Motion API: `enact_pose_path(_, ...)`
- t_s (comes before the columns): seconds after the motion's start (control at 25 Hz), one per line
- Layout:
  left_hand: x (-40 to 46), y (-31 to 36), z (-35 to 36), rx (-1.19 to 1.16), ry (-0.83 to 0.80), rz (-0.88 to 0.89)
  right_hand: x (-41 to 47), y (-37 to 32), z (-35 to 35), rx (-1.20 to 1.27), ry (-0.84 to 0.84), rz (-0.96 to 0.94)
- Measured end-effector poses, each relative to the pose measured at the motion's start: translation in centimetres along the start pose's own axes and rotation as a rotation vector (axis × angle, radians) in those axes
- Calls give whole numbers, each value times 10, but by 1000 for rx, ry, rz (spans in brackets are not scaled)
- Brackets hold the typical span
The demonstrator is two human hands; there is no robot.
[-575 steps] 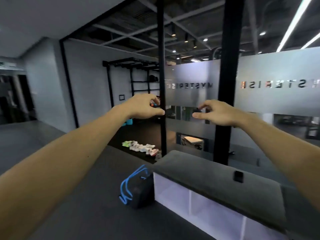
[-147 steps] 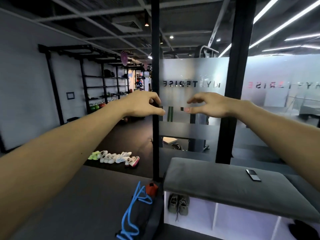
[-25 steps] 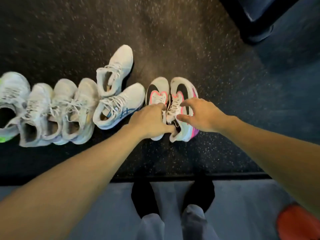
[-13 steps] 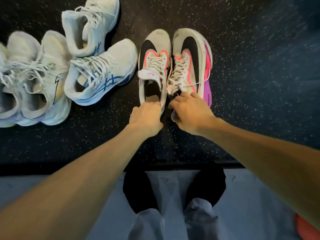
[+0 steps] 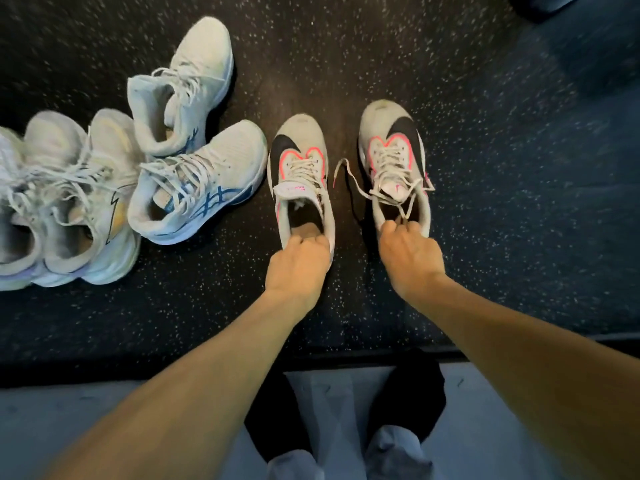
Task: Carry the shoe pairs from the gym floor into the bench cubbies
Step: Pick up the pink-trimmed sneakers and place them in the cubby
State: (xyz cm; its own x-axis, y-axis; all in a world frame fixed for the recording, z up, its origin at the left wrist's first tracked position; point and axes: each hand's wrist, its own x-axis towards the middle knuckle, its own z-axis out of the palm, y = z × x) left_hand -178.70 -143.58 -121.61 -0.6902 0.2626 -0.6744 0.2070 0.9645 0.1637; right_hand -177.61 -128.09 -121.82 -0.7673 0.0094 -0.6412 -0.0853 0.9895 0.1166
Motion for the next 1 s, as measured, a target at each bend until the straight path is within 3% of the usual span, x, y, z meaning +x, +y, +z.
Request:
enact_pose_path(0.36, -39, 18, -129, -28, 178, 90, -33, 24, -129, 341, 37, -24)
enact_pose_path(0.64, -113, 24, -319, -17, 351, 130, -106, 51, -313, 352, 337, -82)
enact_pose_path(1.0, -303, 57, -596, 82, 722, 245, -293, 87, -599, 413, 735, -115)
